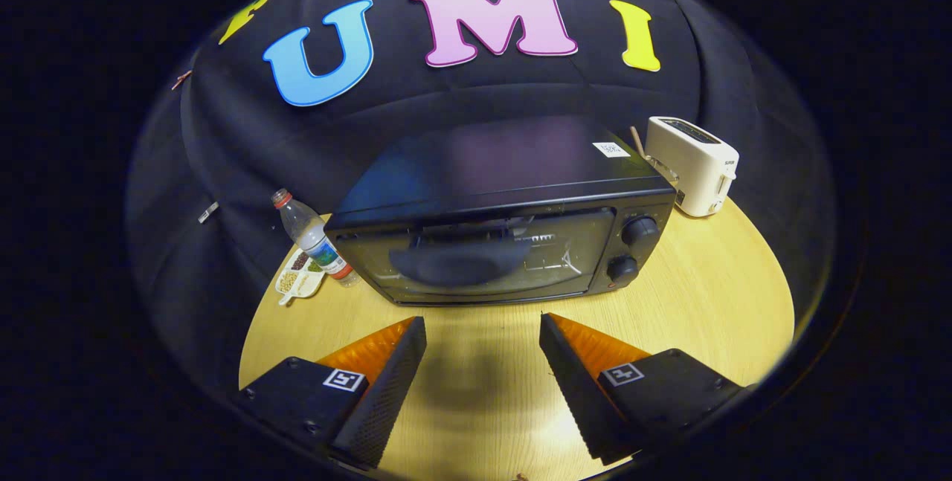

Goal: Open the toaster oven, put the food inside, and close the toaster oven door.

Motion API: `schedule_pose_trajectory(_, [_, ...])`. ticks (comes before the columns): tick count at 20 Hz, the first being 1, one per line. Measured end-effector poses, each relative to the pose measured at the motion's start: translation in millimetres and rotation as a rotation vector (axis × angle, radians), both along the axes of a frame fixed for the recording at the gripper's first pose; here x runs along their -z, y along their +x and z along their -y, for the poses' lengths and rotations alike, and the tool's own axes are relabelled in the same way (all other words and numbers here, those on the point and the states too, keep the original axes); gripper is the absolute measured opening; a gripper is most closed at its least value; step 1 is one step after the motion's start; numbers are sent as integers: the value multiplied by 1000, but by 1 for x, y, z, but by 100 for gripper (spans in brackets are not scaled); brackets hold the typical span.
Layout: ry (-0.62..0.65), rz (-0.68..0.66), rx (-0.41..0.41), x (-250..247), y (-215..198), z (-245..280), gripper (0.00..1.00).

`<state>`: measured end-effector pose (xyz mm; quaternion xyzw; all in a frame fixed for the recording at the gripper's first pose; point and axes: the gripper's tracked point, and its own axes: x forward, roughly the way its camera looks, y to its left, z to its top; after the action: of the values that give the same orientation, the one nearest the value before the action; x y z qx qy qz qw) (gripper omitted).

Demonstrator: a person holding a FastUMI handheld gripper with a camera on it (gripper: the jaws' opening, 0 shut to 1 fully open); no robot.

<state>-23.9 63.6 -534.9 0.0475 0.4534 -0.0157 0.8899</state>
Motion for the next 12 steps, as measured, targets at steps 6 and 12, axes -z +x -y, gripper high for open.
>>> schedule_pose_trajectory(6, [8, -9, -24, 3, -4, -6, 100])
schedule_pose_trajectory(12, [-1, 85, -47, -38, 4, 5, 100])
